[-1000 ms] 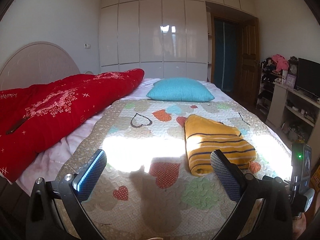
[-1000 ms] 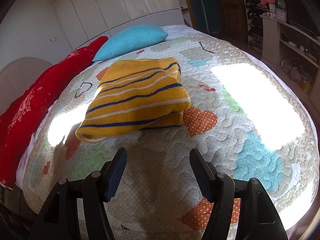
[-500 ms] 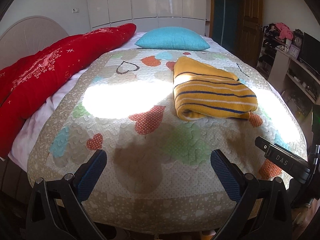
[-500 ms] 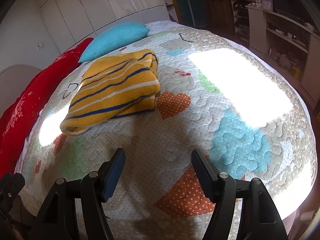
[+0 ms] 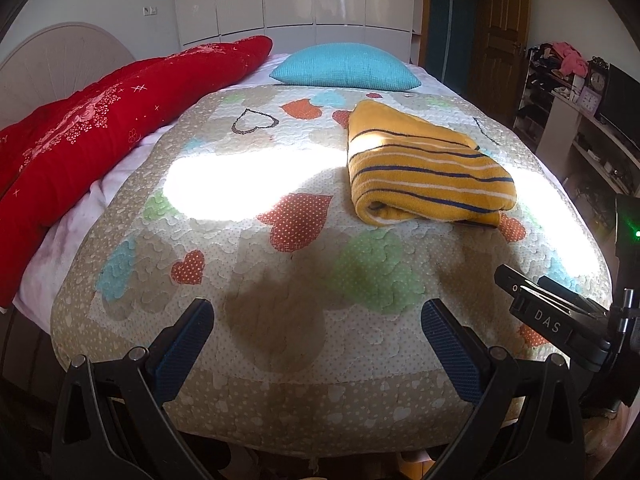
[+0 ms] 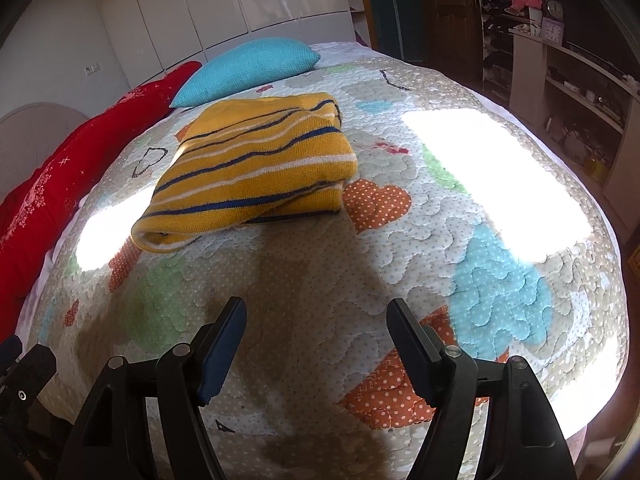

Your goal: Fold small clothes

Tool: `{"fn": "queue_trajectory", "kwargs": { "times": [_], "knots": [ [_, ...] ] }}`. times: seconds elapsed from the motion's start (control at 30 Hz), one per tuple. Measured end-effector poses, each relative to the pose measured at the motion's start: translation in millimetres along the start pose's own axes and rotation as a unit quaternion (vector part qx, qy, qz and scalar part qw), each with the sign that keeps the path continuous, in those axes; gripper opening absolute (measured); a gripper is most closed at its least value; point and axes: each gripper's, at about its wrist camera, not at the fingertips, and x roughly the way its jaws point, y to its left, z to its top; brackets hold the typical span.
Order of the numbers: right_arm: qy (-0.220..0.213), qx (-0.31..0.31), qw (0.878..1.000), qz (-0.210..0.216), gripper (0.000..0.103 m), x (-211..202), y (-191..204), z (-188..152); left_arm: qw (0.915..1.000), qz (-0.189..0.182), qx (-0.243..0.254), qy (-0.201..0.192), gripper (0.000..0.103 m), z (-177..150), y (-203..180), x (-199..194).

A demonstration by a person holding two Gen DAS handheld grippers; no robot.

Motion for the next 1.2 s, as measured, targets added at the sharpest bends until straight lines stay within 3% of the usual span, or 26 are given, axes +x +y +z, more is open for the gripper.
{"fn": "queue_trajectory", "kwargs": {
  "times": [1.2],
  "knots": [
    [0.005,-0.005,1.000,-0.014,0.082,4.4,1.6,-6.5,0.9990,-0.022,0.013,0.037,0.103,-7.5,-7.8,12.7]
  ]
}}
